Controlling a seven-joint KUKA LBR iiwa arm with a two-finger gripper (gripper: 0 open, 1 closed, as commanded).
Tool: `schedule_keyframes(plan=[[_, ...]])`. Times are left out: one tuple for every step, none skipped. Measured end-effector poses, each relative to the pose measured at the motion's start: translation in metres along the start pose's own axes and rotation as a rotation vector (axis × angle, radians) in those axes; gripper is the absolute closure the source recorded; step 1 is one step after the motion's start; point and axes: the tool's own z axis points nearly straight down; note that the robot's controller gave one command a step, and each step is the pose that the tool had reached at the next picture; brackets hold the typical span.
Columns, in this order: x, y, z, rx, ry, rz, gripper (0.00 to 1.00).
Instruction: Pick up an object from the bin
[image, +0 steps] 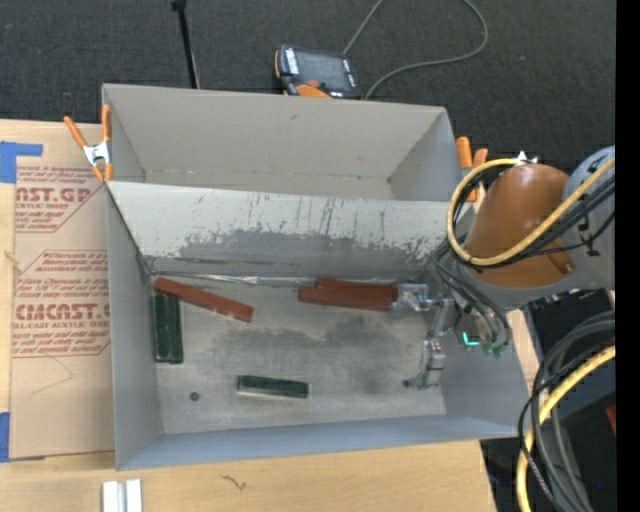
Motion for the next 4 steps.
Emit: schedule_keyframes(plan=[[-0.063, 0.020, 0.030, 0.001, -0.010, -0.179, 0.00], [-0.081, 0.029, 0.070, 0.000, -0.010, -0.133, 0.00], [-0.080, 0.062, 0.043, -0.002, -0.011, 0.027, 0.00], [-0.071, 0.035, 0.075, -0.001, -0.009, 0.327, 0.00]])
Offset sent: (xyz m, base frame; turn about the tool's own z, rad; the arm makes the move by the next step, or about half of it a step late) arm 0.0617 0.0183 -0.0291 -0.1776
